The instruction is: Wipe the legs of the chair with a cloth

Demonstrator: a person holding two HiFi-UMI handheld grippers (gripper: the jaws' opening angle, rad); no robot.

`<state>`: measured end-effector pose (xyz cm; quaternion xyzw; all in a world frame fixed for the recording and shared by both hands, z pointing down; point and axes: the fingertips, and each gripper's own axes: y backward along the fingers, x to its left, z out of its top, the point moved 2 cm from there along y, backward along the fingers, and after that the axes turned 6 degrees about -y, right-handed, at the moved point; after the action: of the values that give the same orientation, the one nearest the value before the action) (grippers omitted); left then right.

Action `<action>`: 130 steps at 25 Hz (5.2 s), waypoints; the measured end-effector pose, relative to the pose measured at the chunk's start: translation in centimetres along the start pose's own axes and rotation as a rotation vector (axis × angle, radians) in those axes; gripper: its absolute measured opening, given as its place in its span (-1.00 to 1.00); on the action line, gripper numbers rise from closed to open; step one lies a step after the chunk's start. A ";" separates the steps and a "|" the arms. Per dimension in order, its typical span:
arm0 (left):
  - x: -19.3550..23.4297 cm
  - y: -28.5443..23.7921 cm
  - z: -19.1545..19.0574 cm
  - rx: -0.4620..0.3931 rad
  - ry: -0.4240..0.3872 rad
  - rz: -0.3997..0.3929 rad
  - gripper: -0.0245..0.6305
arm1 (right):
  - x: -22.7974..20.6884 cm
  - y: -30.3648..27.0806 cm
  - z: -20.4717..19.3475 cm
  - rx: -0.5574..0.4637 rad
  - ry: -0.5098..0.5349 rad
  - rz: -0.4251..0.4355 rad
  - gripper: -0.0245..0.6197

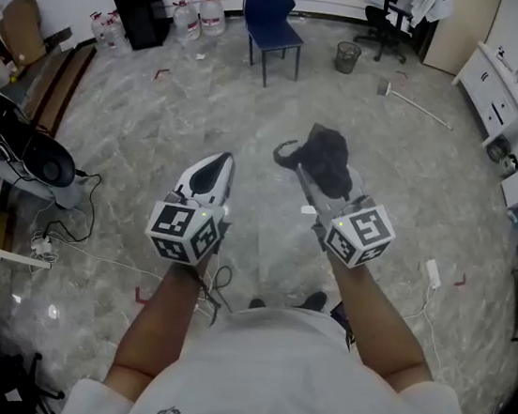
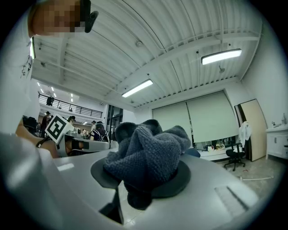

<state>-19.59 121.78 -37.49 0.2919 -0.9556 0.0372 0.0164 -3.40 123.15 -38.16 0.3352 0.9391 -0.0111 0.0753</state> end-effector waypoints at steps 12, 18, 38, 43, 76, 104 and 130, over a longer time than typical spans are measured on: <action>4.0 -4.7 -2.3 0.004 0.021 0.034 -0.91 | -5.2 -4.9 -1.9 -0.001 -0.002 0.008 -0.52; 8.4 -14.4 -1.5 0.021 0.024 0.054 -0.91 | -14.0 -11.9 -1.3 -0.009 -0.032 0.012 -0.53; 27.3 -51.3 -0.9 -0.020 0.044 0.104 -0.91 | -48.0 -41.5 -0.9 0.039 -0.030 0.072 -0.53; 37.6 -61.2 -0.3 -0.087 0.035 0.057 -0.91 | -52.9 -53.6 -1.3 0.025 0.013 0.049 -0.53; 71.1 -121.6 -7.5 -0.070 0.045 0.059 -0.91 | -99.3 -105.1 -8.2 0.137 0.074 0.303 -0.53; 87.1 -148.7 -77.7 0.002 -0.076 -0.434 -0.91 | -119.1 -117.3 -109.1 0.667 0.074 0.354 -0.53; 87.4 -149.4 -78.7 0.020 -0.084 -0.413 -0.91 | -119.1 -121.6 -103.6 0.445 0.141 0.341 -0.55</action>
<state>-7.75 -44.11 54.75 0.4828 -0.8750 0.0302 -0.0189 -3.03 -38.54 78.39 0.4963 0.8467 -0.1806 -0.0648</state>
